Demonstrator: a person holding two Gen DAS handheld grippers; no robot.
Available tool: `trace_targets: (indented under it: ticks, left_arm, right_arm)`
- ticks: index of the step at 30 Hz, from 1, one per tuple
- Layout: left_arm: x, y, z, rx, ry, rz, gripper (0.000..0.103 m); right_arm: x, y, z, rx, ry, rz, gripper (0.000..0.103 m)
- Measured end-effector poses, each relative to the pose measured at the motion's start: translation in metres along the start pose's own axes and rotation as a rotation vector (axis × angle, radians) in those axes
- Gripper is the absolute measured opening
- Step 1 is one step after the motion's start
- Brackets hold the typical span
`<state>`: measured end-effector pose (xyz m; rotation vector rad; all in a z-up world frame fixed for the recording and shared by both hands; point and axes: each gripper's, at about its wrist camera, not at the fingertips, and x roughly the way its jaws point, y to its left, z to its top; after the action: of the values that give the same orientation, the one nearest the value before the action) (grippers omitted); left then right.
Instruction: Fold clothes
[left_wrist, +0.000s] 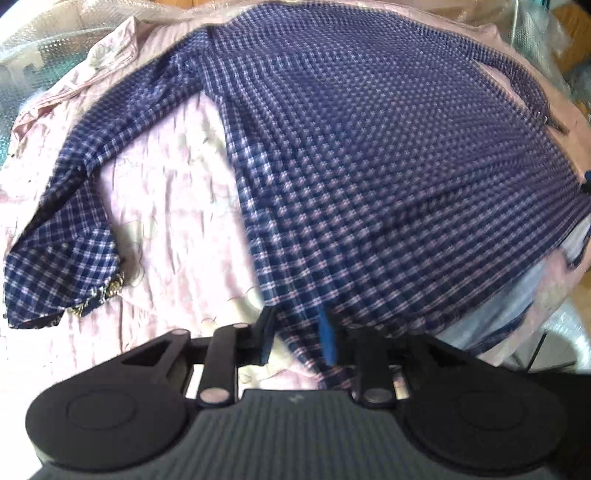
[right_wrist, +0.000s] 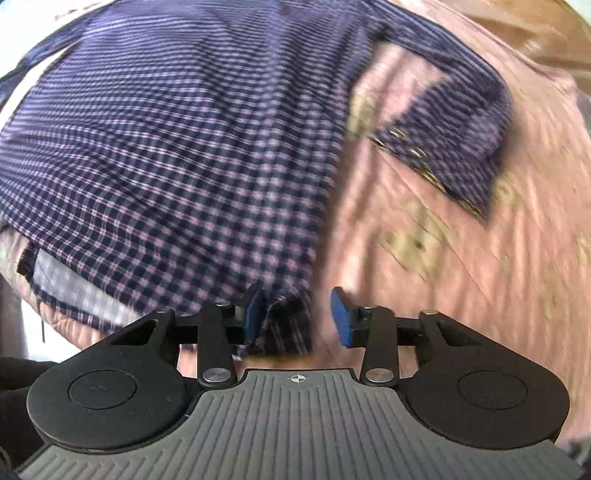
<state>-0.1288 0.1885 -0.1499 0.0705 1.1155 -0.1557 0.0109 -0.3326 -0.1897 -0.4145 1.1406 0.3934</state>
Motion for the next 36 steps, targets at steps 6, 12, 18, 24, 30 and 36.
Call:
trace_targets:
  ticks: [6, 12, 18, 24, 30, 36]
  left_arm:
    - [0.01, -0.038, 0.001, 0.073, -0.056, -0.082, 0.033]
    - [0.007, -0.026, -0.03, 0.037, 0.016, -0.075, 0.031]
    - [-0.011, -0.075, -0.006, 0.247, -0.094, -0.095, 0.054]
    - [0.007, -0.12, 0.005, 0.425, -0.106, -0.081, 0.053]
    - [0.022, -0.115, 0.032, 0.297, -0.106, -0.045, 0.031]
    - [0.007, -0.128, 0.014, 0.288, -0.081, -0.05, 0.032]
  right_arm:
    - [-0.005, 0.071, 0.028, -0.039, -0.142, 0.073, 0.033]
    - [0.018, 0.053, -0.023, 0.031, -0.067, 0.107, 0.04]
    - [-0.02, 0.084, -0.007, -0.149, -0.107, 0.033, 0.032]
    - [-0.003, 0.15, 0.01, -0.456, -0.136, 0.16, 0.035]
    - [0.013, 0.12, 0.029, -0.292, -0.146, 0.251, 0.007]
    - [0.0, 0.1, 0.027, -0.25, -0.254, 0.282, 0.015]
